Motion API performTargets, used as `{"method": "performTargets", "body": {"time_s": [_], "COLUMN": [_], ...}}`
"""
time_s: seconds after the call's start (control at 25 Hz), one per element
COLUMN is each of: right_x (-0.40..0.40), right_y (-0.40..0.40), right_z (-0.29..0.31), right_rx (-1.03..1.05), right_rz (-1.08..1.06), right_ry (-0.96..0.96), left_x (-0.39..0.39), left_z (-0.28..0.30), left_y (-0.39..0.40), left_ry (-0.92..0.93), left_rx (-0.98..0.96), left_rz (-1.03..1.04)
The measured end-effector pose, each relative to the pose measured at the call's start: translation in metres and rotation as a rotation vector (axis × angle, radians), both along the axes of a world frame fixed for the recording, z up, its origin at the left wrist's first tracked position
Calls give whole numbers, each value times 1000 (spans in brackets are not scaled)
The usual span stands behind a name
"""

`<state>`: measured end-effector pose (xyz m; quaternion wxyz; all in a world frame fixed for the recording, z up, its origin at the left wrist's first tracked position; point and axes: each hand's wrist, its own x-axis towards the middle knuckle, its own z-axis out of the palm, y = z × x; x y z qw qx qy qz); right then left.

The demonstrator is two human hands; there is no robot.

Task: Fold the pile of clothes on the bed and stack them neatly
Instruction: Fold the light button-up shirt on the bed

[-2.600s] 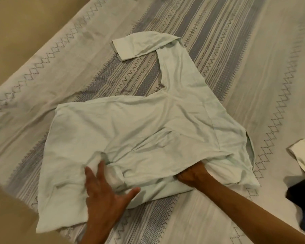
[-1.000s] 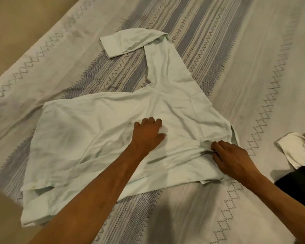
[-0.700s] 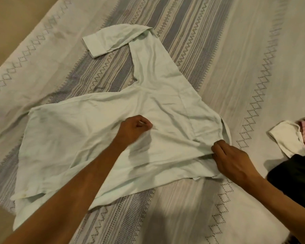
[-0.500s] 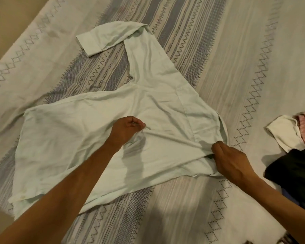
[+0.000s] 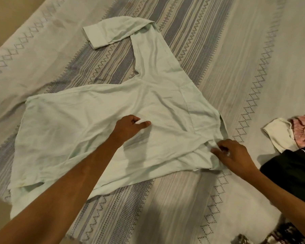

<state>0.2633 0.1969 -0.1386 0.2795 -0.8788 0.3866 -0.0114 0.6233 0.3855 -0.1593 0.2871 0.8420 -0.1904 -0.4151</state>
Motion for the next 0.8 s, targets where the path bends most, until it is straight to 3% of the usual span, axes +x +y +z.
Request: {"method": "performTargets", "body": {"time_s": [0.08,0.16,0.28,0.36,0.44,0.56,0.68,0.8], "right_x": [12,22,16,12,8,-17,-42,-54], "right_y": [-7,-15,-18,-10,-1,16,33,48], "right_z": [8,6,-5,0,4,-2,-13,-23], "right_rx": [-157,-298,-178,7,80,-121,-52,-17], "right_rz": [-9,83,162,-10,-73,6,-211,-191], "right_ry": [-3,149,212,69,57,135,-6,27], "left_x": [-3,-5,-1,4,9,9,9,8], "left_z": [-2,-1,-6,-11,-15,-8,0,4], "left_y": [-1,5,20,33,45,64,79,99], "left_ry": [-116,-98,-232,-340,-376,-346,-328,-300], "left_rx": [-60,-180,-143,-111,-141,-163,-98,-68], "left_rz": [-61,59,-41,-112,-74,-47,-62,-64]}}
